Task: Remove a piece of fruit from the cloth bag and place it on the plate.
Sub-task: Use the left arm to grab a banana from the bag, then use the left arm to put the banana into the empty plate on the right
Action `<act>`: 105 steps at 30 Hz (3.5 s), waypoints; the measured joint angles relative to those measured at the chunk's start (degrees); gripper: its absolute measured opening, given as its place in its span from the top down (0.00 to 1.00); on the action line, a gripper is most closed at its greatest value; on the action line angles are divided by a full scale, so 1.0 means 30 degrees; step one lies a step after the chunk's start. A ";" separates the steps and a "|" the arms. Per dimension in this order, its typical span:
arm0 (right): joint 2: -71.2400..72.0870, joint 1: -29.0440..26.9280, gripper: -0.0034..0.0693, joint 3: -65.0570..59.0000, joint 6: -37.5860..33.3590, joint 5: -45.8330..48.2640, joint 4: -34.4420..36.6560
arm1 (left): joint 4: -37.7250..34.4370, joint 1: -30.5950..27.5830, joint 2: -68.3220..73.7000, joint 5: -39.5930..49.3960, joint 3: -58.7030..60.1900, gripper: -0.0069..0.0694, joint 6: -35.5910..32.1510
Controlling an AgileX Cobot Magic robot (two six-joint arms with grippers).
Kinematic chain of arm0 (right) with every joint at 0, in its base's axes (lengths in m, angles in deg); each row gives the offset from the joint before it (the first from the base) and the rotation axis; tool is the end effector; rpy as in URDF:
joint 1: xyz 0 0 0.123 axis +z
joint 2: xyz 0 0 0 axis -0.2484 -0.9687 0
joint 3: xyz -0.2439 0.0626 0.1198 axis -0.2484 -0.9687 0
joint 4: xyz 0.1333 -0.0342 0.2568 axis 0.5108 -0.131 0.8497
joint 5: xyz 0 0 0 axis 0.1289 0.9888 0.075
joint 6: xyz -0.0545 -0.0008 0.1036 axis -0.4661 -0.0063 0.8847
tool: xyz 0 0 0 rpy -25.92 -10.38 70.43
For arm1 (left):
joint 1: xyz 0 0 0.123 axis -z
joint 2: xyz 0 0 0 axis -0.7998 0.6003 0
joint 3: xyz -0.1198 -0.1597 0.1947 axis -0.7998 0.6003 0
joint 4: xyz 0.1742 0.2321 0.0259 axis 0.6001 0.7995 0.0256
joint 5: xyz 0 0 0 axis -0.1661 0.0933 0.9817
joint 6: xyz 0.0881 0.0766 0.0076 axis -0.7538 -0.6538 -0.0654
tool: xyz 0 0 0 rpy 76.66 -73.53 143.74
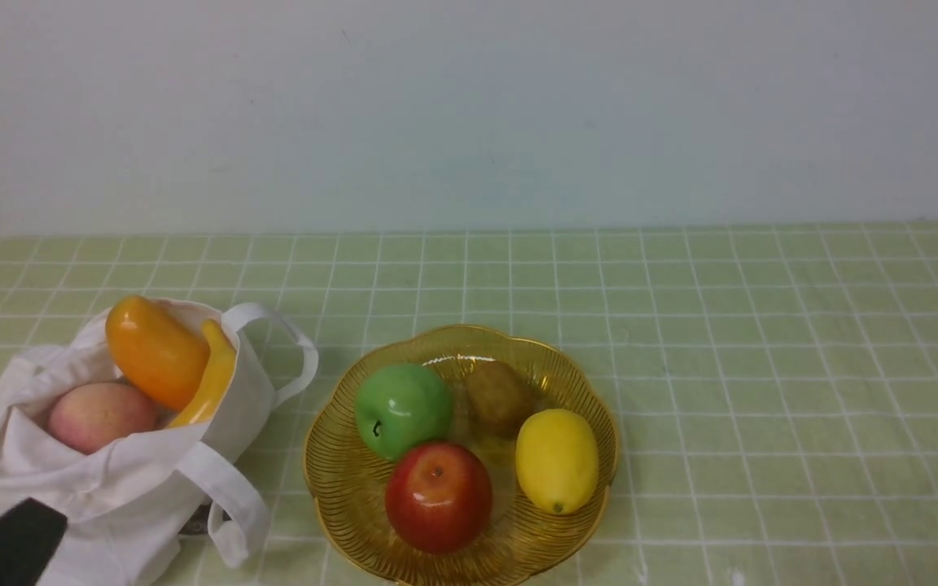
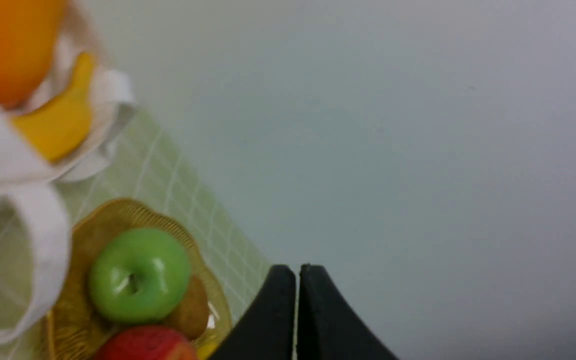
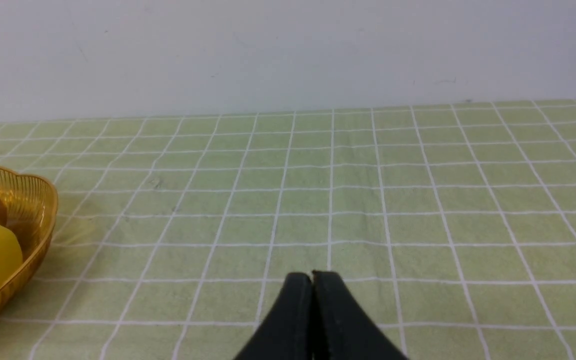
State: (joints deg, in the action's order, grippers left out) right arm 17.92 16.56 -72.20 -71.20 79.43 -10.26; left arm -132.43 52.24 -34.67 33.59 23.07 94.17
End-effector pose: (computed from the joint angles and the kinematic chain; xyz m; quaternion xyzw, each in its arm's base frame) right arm 0.1246 0.0032 0.1644 0.0120 0.8011 0.0238 0.5980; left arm 0.1165 -0.0324 0.2532 -0.2720 0.6527 -0.4414 0.5524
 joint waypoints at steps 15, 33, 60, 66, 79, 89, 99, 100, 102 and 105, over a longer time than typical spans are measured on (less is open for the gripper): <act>0.0000 0.0000 0.97 0.0000 0.0000 0.0000 0.0000 | 1.2891 0.0000 1.6231 1.0542 -1.1894 0.91 -0.3681; 0.0000 0.0000 0.97 0.0000 0.0000 0.0000 0.0000 | 1.2165 0.0000 2.8236 0.7221 -1.6990 0.26 -0.6285; 0.0000 0.0000 0.97 0.0000 0.0000 0.0000 0.0000 | 0.7454 0.0000 3.3433 0.3721 -1.7005 0.26 -1.0492; 0.0000 0.0000 0.97 0.0000 0.0000 0.0000 0.0000 | 0.7316 0.0000 3.3745 0.3502 -1.7005 0.46 -1.0586; 0.0000 0.0000 0.97 0.0000 0.0000 0.0000 0.0000 | 1.0395 0.0000 2.9922 0.3471 -1.7441 0.53 -1.0998; 0.0000 0.0000 0.97 0.0000 0.0000 0.0000 0.0000 | 1.0925 0.0000 2.5969 0.3322 -1.7441 0.53 -1.0998; 0.0000 0.0000 0.97 0.0000 0.0000 0.0000 0.0000 | 0.5769 0.0000 2.3400 0.1252 -1.7441 0.53 -1.0721; 0.0000 0.0000 0.97 0.0000 0.0000 0.0000 0.0000 | 0.4709 0.0000 2.3400 0.1443 -1.7441 0.53 -1.0825; 0.0000 0.0000 0.97 0.0000 0.0000 0.0000 0.0000 | 0.2776 0.0060 2.3400 0.1986 -1.7441 0.53 -1.1303; 0.0000 0.0000 0.97 0.0000 0.0000 0.0000 0.0000 | -0.0148 0.0717 2.3400 0.3445 -1.7441 0.53 -1.2780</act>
State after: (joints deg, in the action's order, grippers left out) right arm 17.92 16.56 -72.20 -71.20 79.43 -10.26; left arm -132.87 54.39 35.53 43.93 -29.25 55.83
